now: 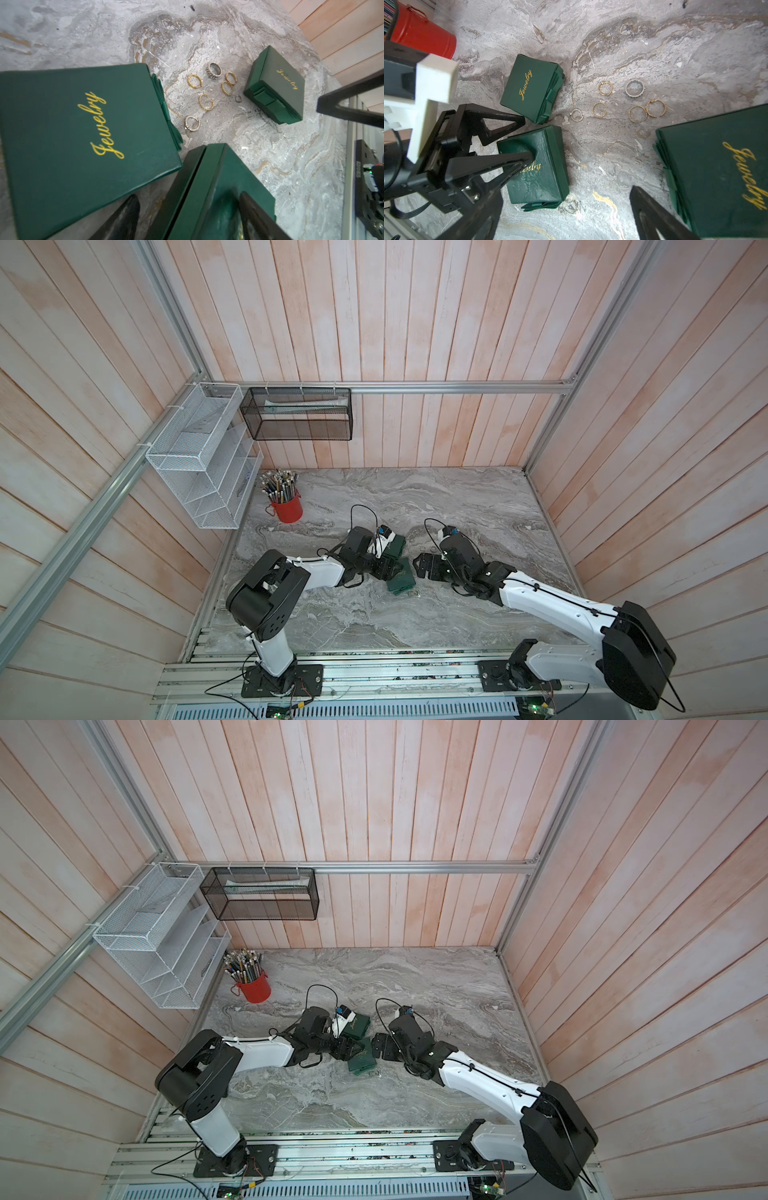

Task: Take the rings out of the lift-off lid box
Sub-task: Close the lid on the jewelry box.

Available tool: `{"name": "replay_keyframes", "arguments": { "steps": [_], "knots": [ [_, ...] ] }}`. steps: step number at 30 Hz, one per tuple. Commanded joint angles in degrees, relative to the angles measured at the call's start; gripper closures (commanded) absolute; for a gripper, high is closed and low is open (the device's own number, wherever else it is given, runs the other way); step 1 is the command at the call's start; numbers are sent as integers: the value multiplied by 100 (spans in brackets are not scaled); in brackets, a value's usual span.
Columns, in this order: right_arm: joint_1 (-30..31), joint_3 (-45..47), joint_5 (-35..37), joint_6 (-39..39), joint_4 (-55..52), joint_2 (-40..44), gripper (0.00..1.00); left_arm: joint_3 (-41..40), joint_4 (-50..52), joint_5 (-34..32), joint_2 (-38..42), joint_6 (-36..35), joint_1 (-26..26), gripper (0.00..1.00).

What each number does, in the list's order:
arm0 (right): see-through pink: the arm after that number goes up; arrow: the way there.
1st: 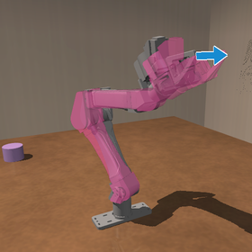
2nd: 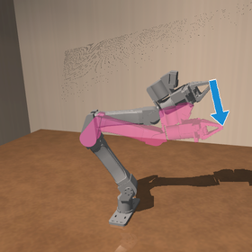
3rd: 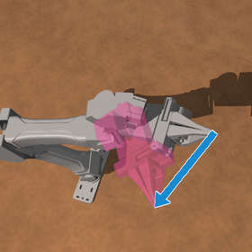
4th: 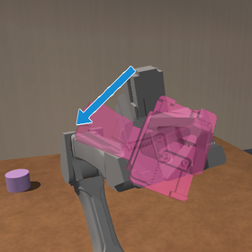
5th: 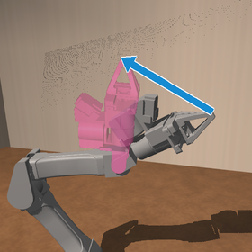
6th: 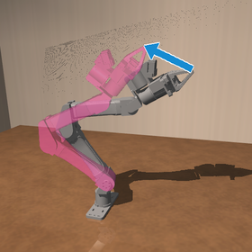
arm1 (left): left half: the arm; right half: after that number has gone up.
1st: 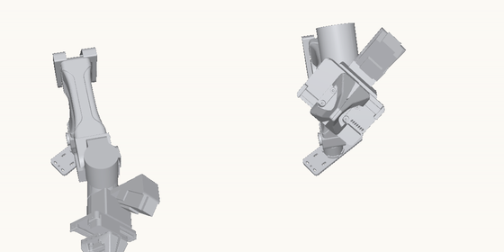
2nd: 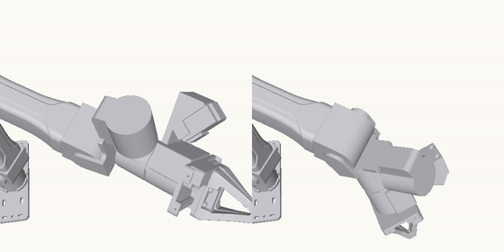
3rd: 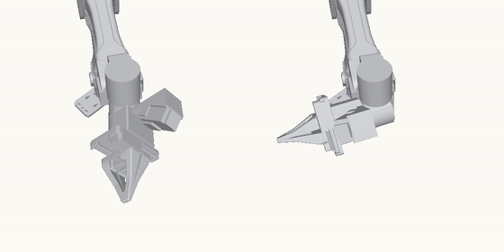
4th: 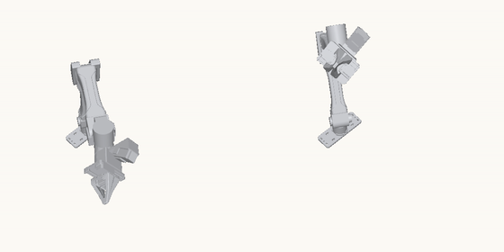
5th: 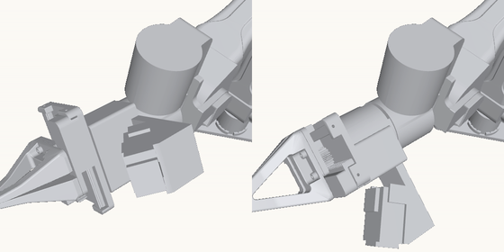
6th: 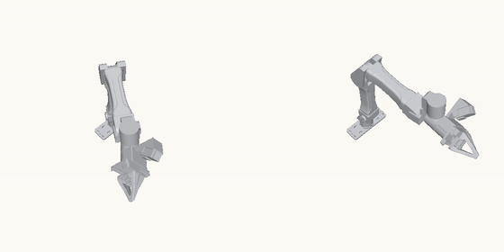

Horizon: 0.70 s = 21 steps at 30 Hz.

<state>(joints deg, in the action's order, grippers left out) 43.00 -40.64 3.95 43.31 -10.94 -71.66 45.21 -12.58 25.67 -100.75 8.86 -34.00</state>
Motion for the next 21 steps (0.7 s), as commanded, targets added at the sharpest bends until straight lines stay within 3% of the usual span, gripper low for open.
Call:
{"name": "replay_keyframes", "arguments": {
  "steps": [1, 8, 21],
  "knots": [
    [-38, 41, 78, -7, -157, 73, 2, 66, 176, 42, -269, 44, -23, 26],
    [-62, 71, 88, -29, -187, 80, 3, -36, 123, 208, -302, 225, -22, 35],
    [-82, 26, 97, -59, -277, 51, 3, -209, 243, 310, -408, 541, -28, 39]
  ]
}}
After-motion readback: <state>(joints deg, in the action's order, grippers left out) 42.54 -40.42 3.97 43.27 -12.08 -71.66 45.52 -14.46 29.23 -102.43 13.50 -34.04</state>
